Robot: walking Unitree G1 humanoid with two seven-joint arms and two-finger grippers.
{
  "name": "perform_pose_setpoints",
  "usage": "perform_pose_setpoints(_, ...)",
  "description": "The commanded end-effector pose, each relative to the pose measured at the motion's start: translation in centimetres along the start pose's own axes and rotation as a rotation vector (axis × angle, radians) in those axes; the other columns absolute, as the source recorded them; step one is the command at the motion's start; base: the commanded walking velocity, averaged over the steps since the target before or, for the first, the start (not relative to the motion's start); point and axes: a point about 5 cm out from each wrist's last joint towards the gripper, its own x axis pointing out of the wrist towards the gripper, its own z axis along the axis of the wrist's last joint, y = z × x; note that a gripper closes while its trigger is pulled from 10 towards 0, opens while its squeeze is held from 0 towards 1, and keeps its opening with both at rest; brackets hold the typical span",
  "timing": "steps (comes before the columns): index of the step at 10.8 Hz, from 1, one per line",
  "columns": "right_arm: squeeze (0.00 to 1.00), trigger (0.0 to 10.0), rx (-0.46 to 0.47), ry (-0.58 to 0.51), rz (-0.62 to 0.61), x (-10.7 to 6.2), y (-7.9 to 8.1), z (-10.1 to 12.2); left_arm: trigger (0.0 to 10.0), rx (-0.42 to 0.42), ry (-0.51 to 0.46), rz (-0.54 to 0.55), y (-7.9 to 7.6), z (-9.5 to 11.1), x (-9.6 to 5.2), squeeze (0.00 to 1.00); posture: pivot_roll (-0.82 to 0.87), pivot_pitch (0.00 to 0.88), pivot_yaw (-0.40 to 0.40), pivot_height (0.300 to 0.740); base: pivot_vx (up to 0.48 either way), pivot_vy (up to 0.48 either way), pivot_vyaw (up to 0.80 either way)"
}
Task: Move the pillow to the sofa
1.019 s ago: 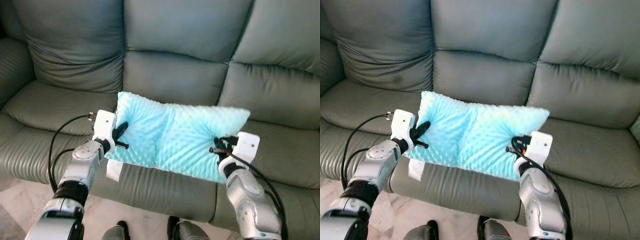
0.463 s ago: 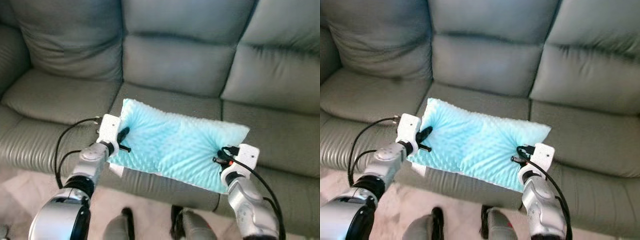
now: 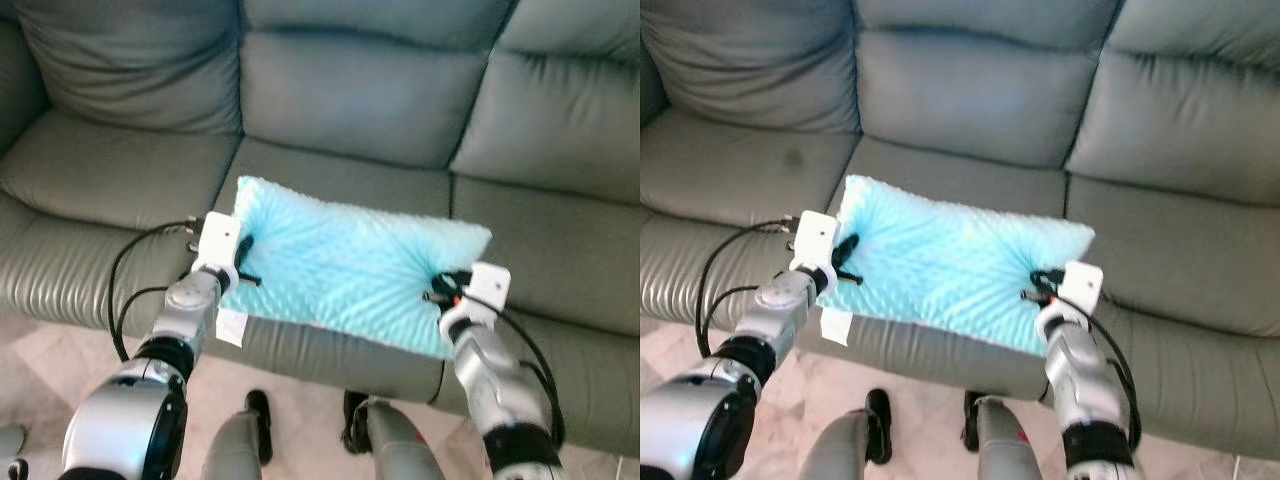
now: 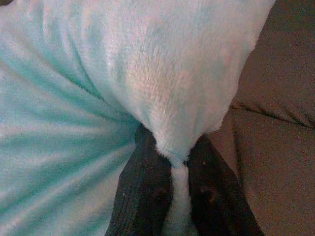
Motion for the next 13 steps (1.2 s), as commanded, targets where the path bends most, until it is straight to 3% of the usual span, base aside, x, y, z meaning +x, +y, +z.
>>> perform_pose_setpoints(1, 0.0, 10.0, 0.017, -0.005, -0.013, 0.1, -0.6, -0.2, 10.0, -0.029, 0.031, 0.038, 0.7, -0.5, -0.2, 0.0, -0.15, 0.454, 0.028, 0.74, 0.0, 0.0, 0.0)
perform_pose_setpoints(3, 0.0, 10.0, 0.024, -0.059, 0.023, 0.9, 0.1, 0.8, 10.0, -0.033, -0.031, 0.036, 0.2, 1.2, 0.5, 0.0, -0.15, 0.457, 0.03, 0.74, 0.0, 0.0, 0.0)
perform_pose_setpoints(5, 0.0, 10.0, 0.013, -0.075, -0.006, 1.3, -0.3, 1.0, 10.0, -0.061, -0.028, 0.052, -0.2, 1.6, 0.7, 0.0, -0.16, 0.465, 0.036, 0.74, 0.0, 0.0, 0.0)
perform_pose_setpoints(10, 0.0, 10.0, 0.009, -0.064, -0.045, 1.2, -0.5, -0.7, 10.0, -0.017, -0.069, 0.041, -1.2, 2.9, 1.2, 0.0, -0.15, 0.476, 0.047, 0.74, 0.0, 0.0, 0.0)
perform_pose_setpoints(11, 0.21, 10.0, 0.004, -0.072, -0.041, 1.2, -0.2, -0.7, 10.0, -0.018, -0.072, 0.046, -1.1, 2.9, 1.2, 0.0, -0.16, 0.477, 0.049, 0.74, 0.0, 0.0, 0.0)
perform_pose_setpoints(12, 0.63, 10.0, 0.01, -0.081, -0.034, 1.3, -0.1, -0.7, 10.0, -0.024, -0.074, 0.047, -1.1, 2.9, 1.2, 0.0, -0.16, 0.477, 0.049, 0.74, 0.0, 0.0, 0.0)
perform_pose_setpoints(13, 1.0, 10.0, 0.012, -0.083, -0.035, 1.3, -0.1, -0.7, 10.0, -0.048, -0.078, 0.049, -1.0, 2.9, 1.2, 0.48, -0.15, 0.479, 0.049, 0.74, 0.0, 0.0, 0.0)
